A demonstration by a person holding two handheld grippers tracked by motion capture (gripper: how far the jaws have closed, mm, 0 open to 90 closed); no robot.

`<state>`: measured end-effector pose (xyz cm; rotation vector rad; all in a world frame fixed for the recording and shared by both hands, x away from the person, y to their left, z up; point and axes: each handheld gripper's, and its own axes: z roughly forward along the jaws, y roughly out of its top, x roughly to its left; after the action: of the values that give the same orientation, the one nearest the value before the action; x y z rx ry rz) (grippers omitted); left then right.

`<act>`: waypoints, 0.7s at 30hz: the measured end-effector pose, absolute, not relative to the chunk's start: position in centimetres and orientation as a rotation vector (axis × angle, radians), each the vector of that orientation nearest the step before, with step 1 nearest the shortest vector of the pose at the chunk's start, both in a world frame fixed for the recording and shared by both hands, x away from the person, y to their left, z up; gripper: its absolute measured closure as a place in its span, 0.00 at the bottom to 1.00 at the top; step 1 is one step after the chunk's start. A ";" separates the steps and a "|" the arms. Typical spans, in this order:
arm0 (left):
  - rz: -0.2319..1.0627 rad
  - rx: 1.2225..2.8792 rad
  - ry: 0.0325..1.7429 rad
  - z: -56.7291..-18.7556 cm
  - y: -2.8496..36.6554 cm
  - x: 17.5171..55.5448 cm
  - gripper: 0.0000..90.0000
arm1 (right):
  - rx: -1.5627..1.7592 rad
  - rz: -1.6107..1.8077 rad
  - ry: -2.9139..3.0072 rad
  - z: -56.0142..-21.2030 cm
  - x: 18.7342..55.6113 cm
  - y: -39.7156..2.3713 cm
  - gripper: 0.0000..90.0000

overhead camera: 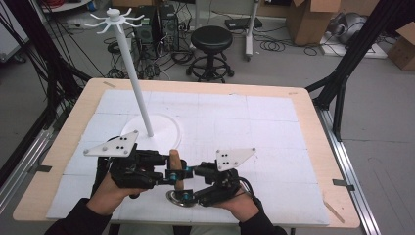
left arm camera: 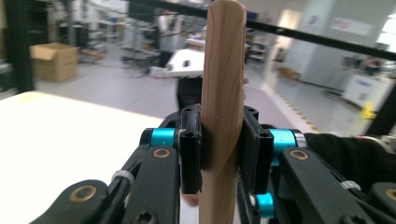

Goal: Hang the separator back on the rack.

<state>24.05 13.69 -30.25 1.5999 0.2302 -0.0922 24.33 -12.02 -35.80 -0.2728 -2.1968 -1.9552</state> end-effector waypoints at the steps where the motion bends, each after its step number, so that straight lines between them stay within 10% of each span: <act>1: -0.066 1.607 0.253 -30.2 13.9 24.2 0.80 | -0.298 -1.957 -2.206 -35.9 24.5 -12.3 0.39; 8: 0.099 1.632 0.411 -29.8 15.5 25.5 0.80 | -0.640 -1.987 -2.417 -36.0 25.1 -13.9 0.21; 21: 0.256 1.592 0.553 -27.1 17.9 29.1 0.80 | -1.049 -2.001 -2.640 -36.4 24.1 -19.8 0.20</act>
<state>29.08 17.89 -27.14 1.5918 0.5530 0.2557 24.13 -19.76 -36.37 -1.0492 -2.6399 -2.0011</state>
